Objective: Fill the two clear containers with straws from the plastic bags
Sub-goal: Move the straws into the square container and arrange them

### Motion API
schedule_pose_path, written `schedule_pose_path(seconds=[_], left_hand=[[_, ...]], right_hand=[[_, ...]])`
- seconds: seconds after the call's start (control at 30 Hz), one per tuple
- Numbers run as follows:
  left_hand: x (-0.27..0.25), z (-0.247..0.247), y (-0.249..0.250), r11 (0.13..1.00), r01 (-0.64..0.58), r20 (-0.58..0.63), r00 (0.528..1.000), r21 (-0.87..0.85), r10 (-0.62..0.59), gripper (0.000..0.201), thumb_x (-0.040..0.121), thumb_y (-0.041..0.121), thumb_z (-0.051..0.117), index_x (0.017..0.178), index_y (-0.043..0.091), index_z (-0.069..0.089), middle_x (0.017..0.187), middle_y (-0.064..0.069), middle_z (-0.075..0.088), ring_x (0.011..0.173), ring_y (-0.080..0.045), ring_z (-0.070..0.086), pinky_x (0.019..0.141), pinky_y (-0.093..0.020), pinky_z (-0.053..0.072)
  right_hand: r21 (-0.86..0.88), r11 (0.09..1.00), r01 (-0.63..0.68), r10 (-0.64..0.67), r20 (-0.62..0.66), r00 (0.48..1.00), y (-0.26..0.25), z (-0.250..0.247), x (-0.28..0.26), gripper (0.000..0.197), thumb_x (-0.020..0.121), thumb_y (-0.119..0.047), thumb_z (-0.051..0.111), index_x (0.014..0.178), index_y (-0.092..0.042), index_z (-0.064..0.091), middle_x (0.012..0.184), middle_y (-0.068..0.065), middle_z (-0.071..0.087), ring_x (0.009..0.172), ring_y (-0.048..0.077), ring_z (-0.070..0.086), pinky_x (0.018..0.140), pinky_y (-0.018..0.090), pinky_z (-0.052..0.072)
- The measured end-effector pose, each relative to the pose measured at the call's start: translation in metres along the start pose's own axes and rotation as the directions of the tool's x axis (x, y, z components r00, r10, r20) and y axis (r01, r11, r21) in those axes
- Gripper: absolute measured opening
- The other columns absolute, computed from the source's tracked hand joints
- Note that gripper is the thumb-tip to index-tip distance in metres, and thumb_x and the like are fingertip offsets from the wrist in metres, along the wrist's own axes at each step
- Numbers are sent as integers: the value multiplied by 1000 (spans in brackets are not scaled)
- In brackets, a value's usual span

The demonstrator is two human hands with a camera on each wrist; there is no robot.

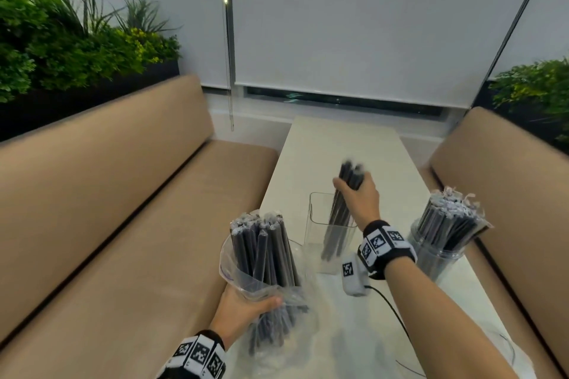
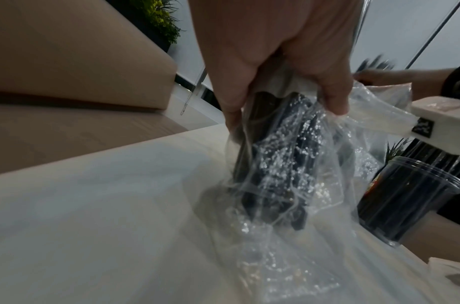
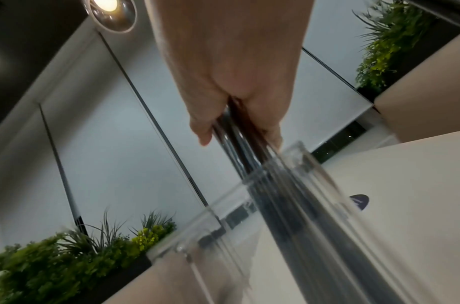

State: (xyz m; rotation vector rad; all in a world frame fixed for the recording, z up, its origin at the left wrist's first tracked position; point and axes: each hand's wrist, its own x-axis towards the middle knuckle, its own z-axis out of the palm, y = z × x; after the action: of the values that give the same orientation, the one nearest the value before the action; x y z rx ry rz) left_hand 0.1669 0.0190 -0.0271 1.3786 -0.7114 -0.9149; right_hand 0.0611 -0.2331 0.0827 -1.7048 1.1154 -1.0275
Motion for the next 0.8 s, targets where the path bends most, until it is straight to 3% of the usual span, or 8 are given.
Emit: schedule_pose_path(seconds=[0.17, 0.23, 0.27, 0.4, 0.47, 0.57, 0.63, 0.8], left_hand=[[0, -1, 2, 1000, 0, 12, 1000, 24, -1, 38, 67, 2, 85, 70, 39, 78, 83, 18, 77, 90, -2, 73, 76, -9, 54], [-1, 1, 3, 999, 3, 21, 1000, 51, -4, 48, 68, 3, 84, 69, 50, 75, 86, 22, 76, 88, 2, 72, 79, -9, 53], [0, 1, 3, 999, 8, 11, 1000, 51, -9, 41, 67, 3, 85, 70, 43, 77, 88, 21, 76, 88, 2, 72, 80, -10, 54], [0, 0, -1, 996, 32, 1, 999, 81, -32, 40, 63, 13, 88, 99, 16, 72, 94, 8, 78, 93, -4, 72, 91, -25, 56], [0, -1, -3, 998, 10, 28, 1000, 58, -12, 65, 59, 19, 91, 118, 13, 65, 112, -2, 75, 107, -11, 69, 101, -37, 51], [-5, 0, -1, 998, -28, 59, 998, 50, 25, 87, 60, 16, 91, 137, 17, 50, 131, 0, 65, 123, -14, 59, 103, -35, 46], [-7, 0, -2, 997, -41, 78, 996, 65, 36, 84, 65, 10, 89, 138, 17, 49, 132, 1, 64, 124, -14, 58, 104, -34, 47], [-16, 2, 1, 999, 7, 63, 998, 34, -9, 73, 66, -11, 81, 128, 15, 55, 118, -4, 70, 107, -9, 69, 84, -19, 56]], right_hand=[[-107, 994, 10, -12, -20, 1000, -12, -21, 9, 72, 88, -31, 71, 144, -3, 35, 141, 19, 50, 128, 33, 52, 103, 35, 43], [-53, 992, 114, -119, -111, 987, -32, -33, -4, 56, 91, -26, 67, 139, -8, 43, 136, 16, 56, 120, 25, 57, 94, 24, 46], [18, 988, 154, -151, -112, 982, -41, -37, -15, 48, 91, -24, 66, 134, -11, 49, 130, 12, 61, 112, 20, 61, 88, 19, 47], [291, 952, 93, -164, 231, 959, -42, -21, -78, 53, 88, -26, 71, 135, -20, 48, 125, 3, 63, 108, 11, 65, 85, 17, 54], [251, 968, 6, -120, 441, 889, -23, -4, -106, 78, 79, -38, 74, 146, -26, 36, 134, -7, 53, 117, 6, 58, 86, 13, 50], [147, 989, 27, -105, 559, 823, 5, 15, -135, 90, 75, -41, 81, 148, -36, 29, 126, -29, 44, 112, -20, 48, 93, 8, 38], [121, 992, 44, -103, 536, 838, 16, 22, -143, 81, 76, -32, 83, 143, -35, 37, 116, -31, 51, 100, -26, 52, 90, 5, 44], [213, 977, 32, -119, 410, 904, 27, 18, -143, 23, 84, -21, 77, 103, -30, 67, 91, -19, 74, 89, -4, 69, 77, 14, 51]])
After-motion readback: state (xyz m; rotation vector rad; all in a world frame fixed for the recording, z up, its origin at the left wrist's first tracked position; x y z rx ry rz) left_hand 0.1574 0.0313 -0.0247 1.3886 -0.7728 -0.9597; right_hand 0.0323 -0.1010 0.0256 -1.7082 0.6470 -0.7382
